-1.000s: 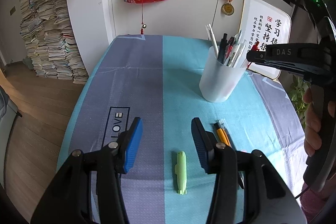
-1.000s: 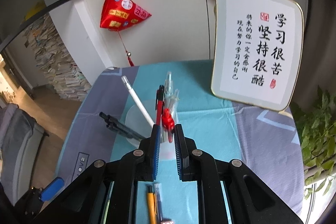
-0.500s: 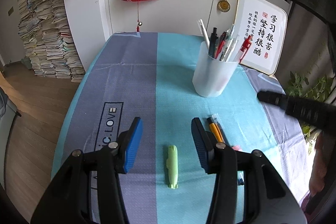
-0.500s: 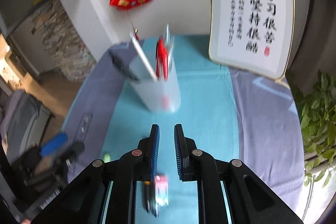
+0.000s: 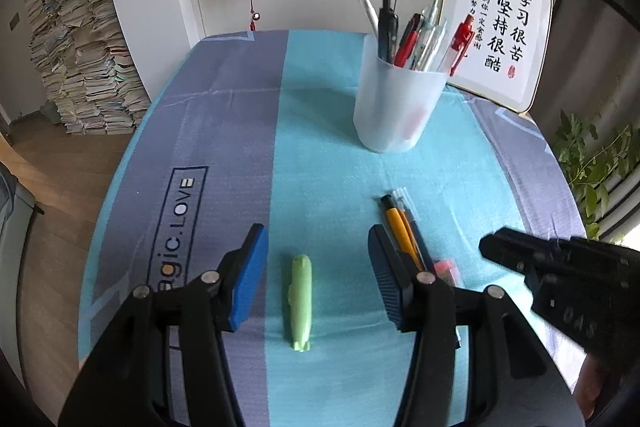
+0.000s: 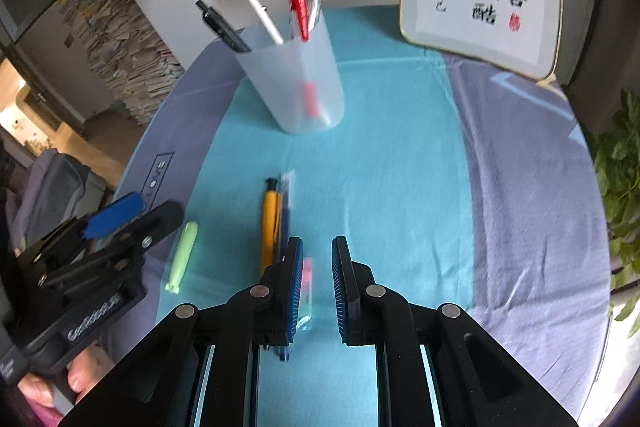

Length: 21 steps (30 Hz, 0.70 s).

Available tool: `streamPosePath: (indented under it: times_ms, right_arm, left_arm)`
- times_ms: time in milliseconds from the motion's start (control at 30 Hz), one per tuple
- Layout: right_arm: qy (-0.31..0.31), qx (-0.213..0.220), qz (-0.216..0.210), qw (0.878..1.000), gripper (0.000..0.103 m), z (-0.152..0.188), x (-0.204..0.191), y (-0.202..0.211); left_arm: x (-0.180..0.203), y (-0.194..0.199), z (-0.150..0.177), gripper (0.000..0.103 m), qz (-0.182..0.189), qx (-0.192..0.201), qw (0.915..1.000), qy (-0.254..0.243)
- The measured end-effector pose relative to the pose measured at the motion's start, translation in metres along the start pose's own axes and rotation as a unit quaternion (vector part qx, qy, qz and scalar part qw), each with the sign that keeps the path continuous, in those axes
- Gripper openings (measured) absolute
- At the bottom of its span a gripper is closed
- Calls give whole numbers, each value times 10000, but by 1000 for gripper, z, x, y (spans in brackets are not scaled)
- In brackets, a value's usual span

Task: Organize stationery
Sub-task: 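Grasp the pink eraser with the right tool while the left moves to the orange pencil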

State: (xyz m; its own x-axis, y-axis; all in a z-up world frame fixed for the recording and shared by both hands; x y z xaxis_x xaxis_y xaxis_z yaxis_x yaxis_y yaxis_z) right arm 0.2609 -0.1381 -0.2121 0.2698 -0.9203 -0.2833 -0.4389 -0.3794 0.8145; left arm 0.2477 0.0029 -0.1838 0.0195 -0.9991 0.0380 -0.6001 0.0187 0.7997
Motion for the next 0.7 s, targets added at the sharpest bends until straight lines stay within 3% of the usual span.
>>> streamPosePath:
  times_ms: [167,267,333,633,667,700]
  right_arm:
    - [122,-146,-24,9998,15,6,-5,-10]
    - [269,-351,-133,9989,30,14,-12,-18]
    - [312,-371,-172,9987,33,18,-15,-20]
    - [202,-541,-190,9982,33,24,-15,-33]
    - [158,-489,-206,9985,22,23,-14,-32]
    - [111,-475,-202,9986,22,22,-13,-32]
  left_arm:
    - [0,-4,2,52,-73,-94,9999,74]
    - [-5,-4,3,53,-146,-131,9997,132]
    - [-11,-3,4,53,-180,-139,9996,190]
    - [-23,-2,8,53,-234,-203,9991,284]
    - [-22,-2,8,53,-226,-210,9992,269]
    - [-22,-2,8,53,-217,-213,9992,254]
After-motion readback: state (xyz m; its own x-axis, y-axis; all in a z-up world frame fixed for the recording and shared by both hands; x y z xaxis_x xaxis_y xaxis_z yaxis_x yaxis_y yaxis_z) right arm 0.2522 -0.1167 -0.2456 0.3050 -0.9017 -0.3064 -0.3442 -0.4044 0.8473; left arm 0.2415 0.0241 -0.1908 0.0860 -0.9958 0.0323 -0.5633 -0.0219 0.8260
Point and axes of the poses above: each gripper's, at about its wrist camera, not at the fingertips, and y roughly against the way its jaws point, x to its right, z to its underside, the point moved 7 cm from there along -y, roughly the way its jaws point, and after that the axes turned 1 degree about x, right-handed, at the moved point
